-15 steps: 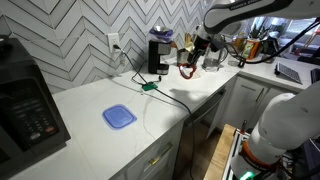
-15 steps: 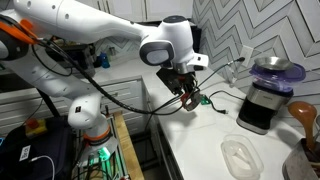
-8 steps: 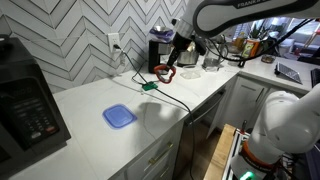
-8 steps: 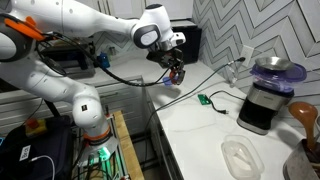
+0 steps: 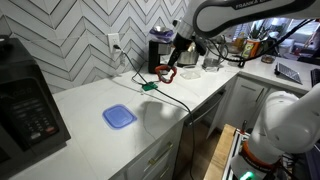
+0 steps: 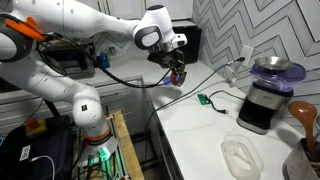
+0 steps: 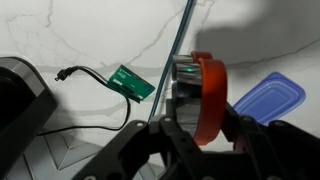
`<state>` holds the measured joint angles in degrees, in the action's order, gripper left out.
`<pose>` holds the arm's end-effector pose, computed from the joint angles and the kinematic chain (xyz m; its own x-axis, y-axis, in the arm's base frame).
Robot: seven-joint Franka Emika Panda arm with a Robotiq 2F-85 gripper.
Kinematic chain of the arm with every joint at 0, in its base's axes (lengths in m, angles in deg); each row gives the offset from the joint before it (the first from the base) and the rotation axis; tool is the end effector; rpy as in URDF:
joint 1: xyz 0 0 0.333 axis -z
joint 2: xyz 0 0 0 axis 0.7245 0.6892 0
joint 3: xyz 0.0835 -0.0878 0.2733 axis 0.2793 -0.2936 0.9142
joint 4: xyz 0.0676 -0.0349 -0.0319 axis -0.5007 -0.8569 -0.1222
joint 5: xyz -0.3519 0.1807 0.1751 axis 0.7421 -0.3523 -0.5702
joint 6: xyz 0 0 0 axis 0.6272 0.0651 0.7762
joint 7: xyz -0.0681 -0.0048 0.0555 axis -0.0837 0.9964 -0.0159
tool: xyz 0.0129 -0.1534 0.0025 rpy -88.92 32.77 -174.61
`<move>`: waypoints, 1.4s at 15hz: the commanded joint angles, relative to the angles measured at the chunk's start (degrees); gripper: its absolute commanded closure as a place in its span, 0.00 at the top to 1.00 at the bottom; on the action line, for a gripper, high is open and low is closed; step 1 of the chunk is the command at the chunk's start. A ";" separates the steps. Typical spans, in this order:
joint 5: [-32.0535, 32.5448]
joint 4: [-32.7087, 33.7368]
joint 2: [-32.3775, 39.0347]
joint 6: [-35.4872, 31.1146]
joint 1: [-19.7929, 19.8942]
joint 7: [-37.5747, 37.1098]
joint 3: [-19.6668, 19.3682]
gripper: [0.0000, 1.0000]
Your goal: Remove the heart shaped lid from the clear bowl and put on the countertop under the wall socket
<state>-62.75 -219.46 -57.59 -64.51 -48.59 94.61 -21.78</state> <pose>0.4728 -0.0161 0.4666 0.8603 0.3469 0.3735 0.3325 -0.9373 0.1046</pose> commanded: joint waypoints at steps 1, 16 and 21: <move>7.99 1.87 4.48 -5.93 0.72 -4.18 5.36 0.19; 70.31 34.22 42.50 -14.26 -0.79 -19.21 13.02 0.19; 87.17 39.70 49.83 -15.39 -1.56 -29.91 12.86 0.19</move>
<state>17.91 -182.72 -11.81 -79.15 -49.16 69.73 -8.40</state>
